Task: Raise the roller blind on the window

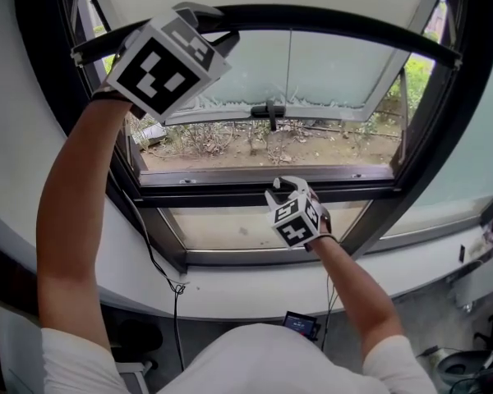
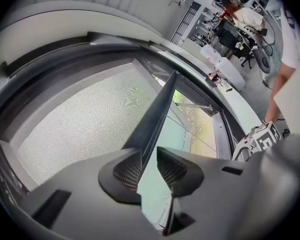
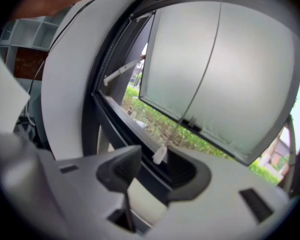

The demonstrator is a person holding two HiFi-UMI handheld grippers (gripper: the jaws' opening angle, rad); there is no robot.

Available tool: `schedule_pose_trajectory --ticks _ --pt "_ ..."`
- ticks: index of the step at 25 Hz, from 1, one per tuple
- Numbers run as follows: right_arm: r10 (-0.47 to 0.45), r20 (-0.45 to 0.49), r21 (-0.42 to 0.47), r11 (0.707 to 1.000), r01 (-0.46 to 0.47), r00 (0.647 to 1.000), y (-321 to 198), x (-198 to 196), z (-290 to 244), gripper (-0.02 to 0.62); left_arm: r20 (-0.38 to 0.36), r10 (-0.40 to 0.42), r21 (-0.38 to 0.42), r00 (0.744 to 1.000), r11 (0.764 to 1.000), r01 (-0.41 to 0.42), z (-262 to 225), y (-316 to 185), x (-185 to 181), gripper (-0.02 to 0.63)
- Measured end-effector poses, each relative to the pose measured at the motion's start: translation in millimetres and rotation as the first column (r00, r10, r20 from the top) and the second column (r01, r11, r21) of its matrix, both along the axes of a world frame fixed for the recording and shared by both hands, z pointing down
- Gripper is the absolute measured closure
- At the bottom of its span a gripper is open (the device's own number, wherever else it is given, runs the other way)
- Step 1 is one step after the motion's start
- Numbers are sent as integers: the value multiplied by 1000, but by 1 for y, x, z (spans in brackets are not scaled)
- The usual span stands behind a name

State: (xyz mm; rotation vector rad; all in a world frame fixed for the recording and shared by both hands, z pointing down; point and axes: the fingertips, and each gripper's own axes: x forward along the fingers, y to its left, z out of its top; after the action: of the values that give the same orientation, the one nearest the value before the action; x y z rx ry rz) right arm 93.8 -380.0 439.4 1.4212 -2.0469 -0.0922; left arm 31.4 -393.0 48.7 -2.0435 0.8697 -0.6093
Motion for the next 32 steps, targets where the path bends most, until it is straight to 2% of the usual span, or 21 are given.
schedule_pose_trajectory --ticks 13,15,22,32 --pt "46 58 -16 999 -45 997 -28 2 -9 448 -1 -7 20 1000 1000 7 -10 2 1 502" --pt "57 45 -2 998 -57 997 -29 3 -11 535 -6 -7 21 1000 1000 7 -10 2 1 502" --pt "30 -33 24 999 -29 999 -19 1 -8 543 -38 3 2 999 1000 -3 -4 0 -1 502" --pt "47 -141 58 998 -39 989 -5 8 -7 543 -102 52 60 993 997 -46 -10 7 2 502"
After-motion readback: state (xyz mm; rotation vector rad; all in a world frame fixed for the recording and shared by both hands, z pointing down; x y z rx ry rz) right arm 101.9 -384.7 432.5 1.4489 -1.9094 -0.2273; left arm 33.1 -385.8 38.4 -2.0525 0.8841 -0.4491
